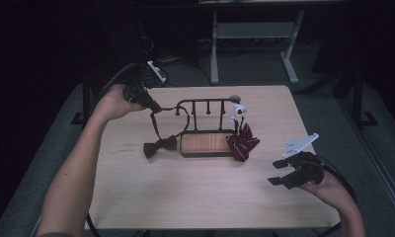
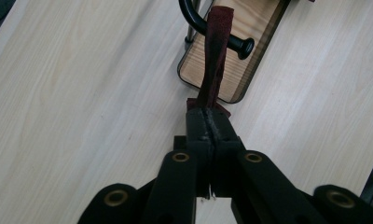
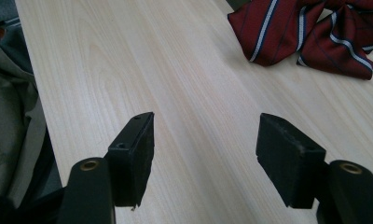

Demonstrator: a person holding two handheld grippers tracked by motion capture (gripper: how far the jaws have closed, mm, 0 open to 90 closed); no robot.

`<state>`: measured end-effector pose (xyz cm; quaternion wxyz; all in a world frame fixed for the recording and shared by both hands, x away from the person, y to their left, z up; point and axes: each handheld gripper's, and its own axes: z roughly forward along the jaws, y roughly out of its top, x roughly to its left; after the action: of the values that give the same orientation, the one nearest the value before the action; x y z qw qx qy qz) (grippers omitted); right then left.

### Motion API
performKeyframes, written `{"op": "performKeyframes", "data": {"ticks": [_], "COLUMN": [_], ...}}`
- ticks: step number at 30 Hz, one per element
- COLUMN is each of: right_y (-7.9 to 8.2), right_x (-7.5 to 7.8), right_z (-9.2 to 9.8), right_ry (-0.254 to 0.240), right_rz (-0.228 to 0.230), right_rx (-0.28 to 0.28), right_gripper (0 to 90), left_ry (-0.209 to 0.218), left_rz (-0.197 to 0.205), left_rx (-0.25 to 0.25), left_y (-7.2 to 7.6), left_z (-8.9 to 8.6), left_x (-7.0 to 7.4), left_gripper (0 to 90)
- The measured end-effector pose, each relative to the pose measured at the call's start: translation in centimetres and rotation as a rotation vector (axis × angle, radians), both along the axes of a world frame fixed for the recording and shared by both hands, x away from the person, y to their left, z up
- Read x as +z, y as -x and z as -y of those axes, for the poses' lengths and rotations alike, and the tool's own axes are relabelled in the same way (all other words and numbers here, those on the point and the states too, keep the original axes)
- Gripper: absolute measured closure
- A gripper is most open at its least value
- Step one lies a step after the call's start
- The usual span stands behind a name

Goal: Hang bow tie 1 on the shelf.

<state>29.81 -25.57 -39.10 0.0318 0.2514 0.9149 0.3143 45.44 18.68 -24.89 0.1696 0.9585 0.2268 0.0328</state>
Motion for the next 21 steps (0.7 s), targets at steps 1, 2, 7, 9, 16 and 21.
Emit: {"op": "performKeyframes", "data": {"ticks": [1, 2, 7, 9, 16, 21], "right_y": [0.0, 0.0, 0.0, 0.0, 0.0, 0.0], "right_x": [0.0, 0.0, 0.0, 0.0, -0.2, -0.2], "right_z": [0.0, 0.0, 0.1, 0.1, 0.0, 0.0], "right_ry": [0.000, 0.002, 0.001, 0.002, 0.004, 0.004], "right_rz": [0.002, 0.000, -0.001, 0.000, -0.005, -0.002], "right_rx": [0.001, -0.002, -0.004, -0.005, -0.010, -0.014], "right_gripper": [36.5, 36.6, 36.5, 36.5, 36.1, 35.6], "left_ry": [0.001, 0.005, 0.016, 0.029, 0.014, 0.041], "left_rz": [0.000, -0.001, 0.001, 0.003, -0.004, 0.001], "left_rx": [0.001, 0.001, 0.003, 0.001, -0.008, -0.009], "left_y": [0.0, 0.0, 0.3, 0.4, 1.1, 1.8], "left_z": [0.0, 0.0, -0.1, -0.2, -0.3, -0.6], "left_x": [0.0, 0.0, 0.1, 0.1, -0.4, -0.6], "left_gripper": [86.7, 86.0, 81.8, 80.5, 75.9, 72.4]}}
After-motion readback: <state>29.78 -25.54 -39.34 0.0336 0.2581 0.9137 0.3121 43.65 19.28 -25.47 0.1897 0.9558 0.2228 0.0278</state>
